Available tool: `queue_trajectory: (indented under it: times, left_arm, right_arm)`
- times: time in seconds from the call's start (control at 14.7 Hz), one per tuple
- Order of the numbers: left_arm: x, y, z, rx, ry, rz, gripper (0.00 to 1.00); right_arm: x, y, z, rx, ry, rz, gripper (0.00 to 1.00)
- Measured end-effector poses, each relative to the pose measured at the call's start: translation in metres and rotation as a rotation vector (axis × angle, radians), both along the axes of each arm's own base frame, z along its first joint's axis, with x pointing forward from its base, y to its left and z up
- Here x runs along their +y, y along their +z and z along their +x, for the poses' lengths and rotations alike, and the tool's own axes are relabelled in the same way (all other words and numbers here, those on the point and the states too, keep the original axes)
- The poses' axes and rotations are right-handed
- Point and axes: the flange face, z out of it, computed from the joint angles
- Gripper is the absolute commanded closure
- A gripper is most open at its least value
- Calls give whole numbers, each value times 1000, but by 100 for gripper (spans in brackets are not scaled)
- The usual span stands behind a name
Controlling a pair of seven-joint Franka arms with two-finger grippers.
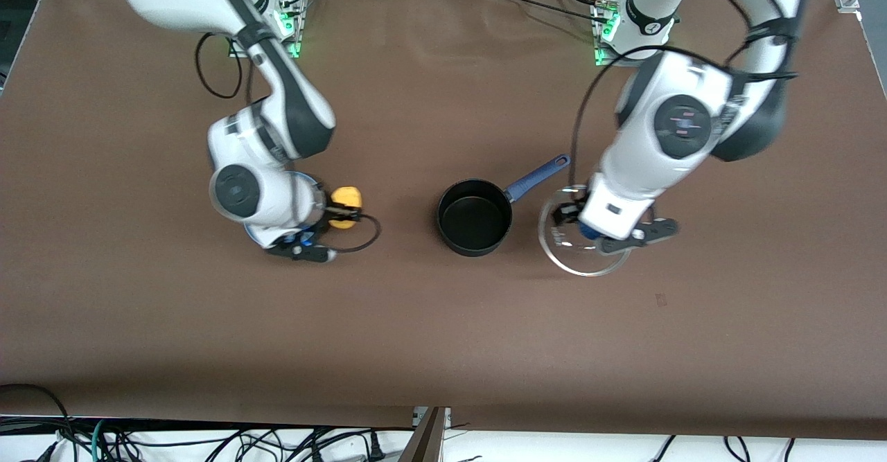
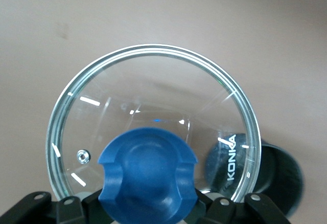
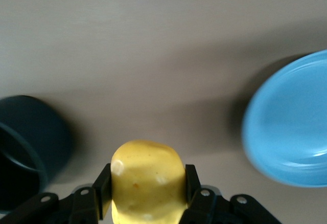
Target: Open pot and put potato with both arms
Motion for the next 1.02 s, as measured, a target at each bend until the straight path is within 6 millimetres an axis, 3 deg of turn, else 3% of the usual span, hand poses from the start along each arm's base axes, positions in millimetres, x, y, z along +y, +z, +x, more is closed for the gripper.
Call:
queue_trajectory:
  times: [0.2, 0.41, 0.68, 0.89, 0.95, 1.02]
  left_arm:
    - [50, -15, 8, 31, -51, 3, 63]
    - [76, -45, 8, 22, -76, -2, 63]
    - [95, -106, -14, -55, -96, -11, 63]
    - [122, -130, -28, -51, -125, -8, 63]
    - [131, -133, -30, -51, -131, -8, 63]
    - [137, -136, -33, -56, -136, -8, 63]
  right_arm:
    - [62, -1, -20, -64, -144, 27, 78]
    - [111, -11, -36, -118, -296, 82, 78]
    - [158, -26, -58, -125, -462, 136, 76]
    - [183, -40, -73, -99, -498, 134, 76]
    - [188, -45, -76, -93, -498, 131, 73]
    - [191, -51, -79, -87, -499, 127, 44]
